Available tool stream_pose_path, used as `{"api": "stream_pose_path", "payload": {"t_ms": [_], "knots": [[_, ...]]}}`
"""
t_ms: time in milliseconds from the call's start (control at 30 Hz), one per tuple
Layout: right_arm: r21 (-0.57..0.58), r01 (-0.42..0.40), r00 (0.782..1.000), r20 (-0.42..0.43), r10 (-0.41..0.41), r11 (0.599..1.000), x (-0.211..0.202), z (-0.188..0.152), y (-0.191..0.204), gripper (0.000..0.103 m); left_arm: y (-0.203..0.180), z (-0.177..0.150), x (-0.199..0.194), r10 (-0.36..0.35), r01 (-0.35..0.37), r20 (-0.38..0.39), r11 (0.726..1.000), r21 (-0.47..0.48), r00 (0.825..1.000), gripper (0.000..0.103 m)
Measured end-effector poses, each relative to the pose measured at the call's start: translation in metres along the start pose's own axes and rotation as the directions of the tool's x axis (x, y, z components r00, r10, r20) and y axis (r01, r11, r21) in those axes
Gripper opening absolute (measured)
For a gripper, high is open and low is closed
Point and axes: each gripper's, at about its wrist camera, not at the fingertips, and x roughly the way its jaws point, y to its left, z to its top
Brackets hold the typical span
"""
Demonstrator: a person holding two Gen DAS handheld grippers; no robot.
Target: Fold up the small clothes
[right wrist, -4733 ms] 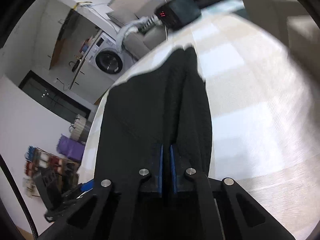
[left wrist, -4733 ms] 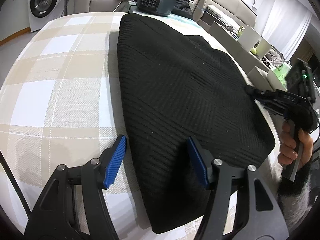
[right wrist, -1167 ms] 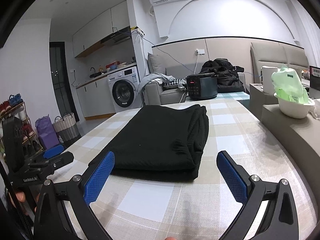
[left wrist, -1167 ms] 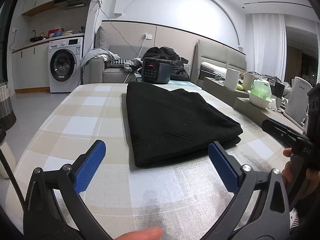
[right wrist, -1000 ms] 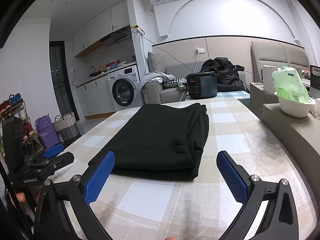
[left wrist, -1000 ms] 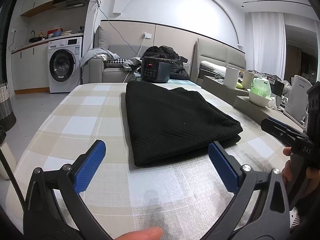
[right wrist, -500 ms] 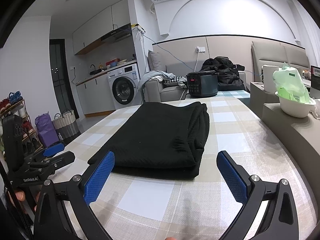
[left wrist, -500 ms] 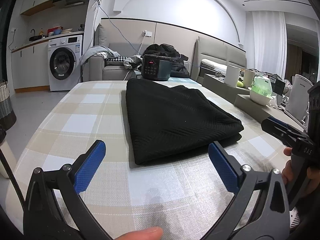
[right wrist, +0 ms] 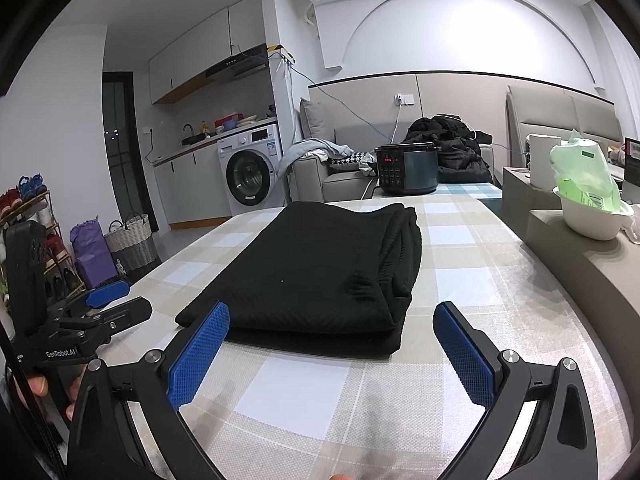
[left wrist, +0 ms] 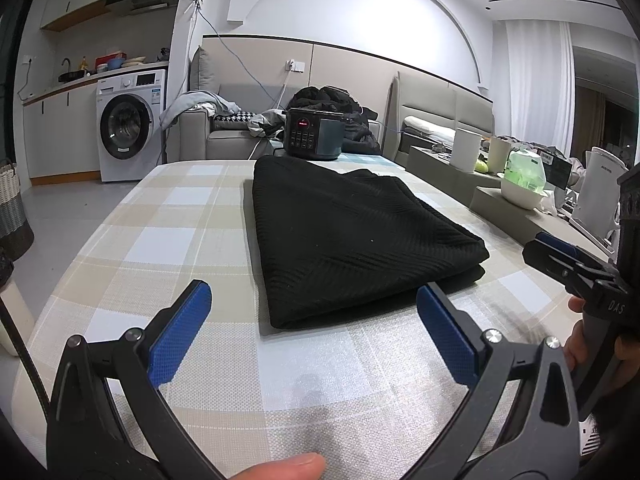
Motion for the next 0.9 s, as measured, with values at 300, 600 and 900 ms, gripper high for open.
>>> {"api": "stream_pose_path", "payload": {"t_ms": [300, 600, 900], "knots": [[-0.006, -0.002, 1.000, -0.004, 0.002, 1.000, -0.0007, 0.0000, 0.0019, 0.103, 0.0001, -0.0003, 0.0005, -0.001, 0.001, 0.000, 1.000, 0.000, 1.000, 0.102], [-0.008, 0.001, 1.000, -0.006, -0.001, 1.000, -0.0003, 0.0004, 0.0037, 0.103, -0.0007, -0.0005, -0.0001, 0.001, -0.001, 0.000, 1.000, -0.003, 1.000, 0.102], [-0.012, 0.000, 1.000, -0.008, 0.000, 1.000, -0.0010, -0.0001, 0.0047, 0.103, -0.0013, 0.0000, -0.0005, 0.001, -0.001, 0.000, 1.000, -0.003, 1.000, 0.102]]}}
